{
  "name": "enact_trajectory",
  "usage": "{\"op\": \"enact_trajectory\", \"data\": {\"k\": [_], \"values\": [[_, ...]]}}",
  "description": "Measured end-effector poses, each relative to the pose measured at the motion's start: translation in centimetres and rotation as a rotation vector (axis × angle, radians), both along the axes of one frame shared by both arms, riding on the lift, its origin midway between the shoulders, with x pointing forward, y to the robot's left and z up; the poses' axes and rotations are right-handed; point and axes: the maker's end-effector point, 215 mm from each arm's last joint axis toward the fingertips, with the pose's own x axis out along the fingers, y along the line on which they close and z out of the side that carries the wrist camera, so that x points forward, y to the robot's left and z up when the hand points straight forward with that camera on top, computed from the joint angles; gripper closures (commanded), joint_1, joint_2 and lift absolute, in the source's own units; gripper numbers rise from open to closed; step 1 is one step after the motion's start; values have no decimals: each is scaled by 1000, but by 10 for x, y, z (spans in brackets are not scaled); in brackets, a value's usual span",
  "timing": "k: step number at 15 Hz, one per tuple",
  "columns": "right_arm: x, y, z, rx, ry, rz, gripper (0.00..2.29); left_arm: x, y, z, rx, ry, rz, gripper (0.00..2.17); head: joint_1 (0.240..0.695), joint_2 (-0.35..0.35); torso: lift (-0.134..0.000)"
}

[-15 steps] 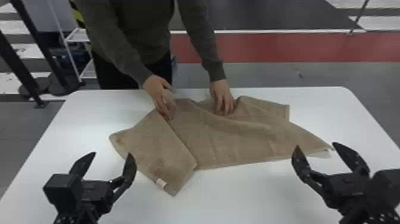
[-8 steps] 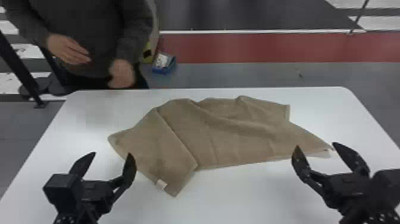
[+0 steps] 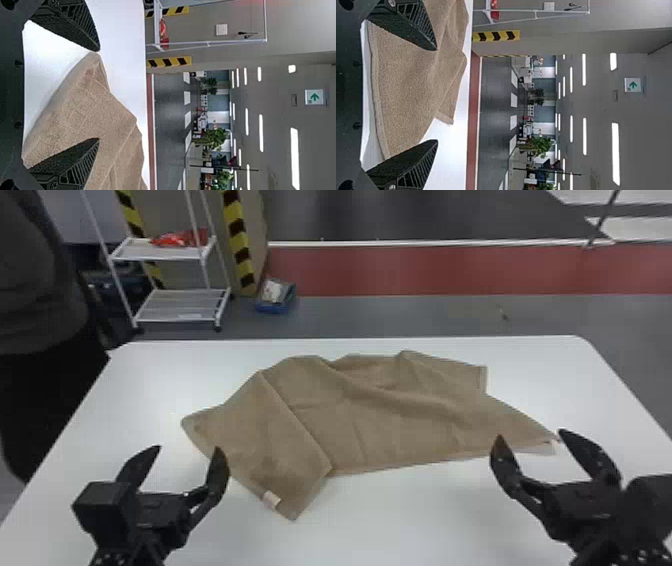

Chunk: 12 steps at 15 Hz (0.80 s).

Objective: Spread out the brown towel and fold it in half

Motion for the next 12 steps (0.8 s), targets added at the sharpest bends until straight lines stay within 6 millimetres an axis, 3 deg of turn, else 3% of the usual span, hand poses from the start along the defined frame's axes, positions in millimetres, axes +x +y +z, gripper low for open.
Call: {"op": "enact_trajectory", "data": {"k": [6,12], "values": [[-1,3,2,-24,-1,50,39,-1,-4,-5,-5,17,-16,73,695,34,-123],[14,-24,2,-273,75,128,53,1,-25,-12,-28,63,-83,73,695,-28,-123]]}}
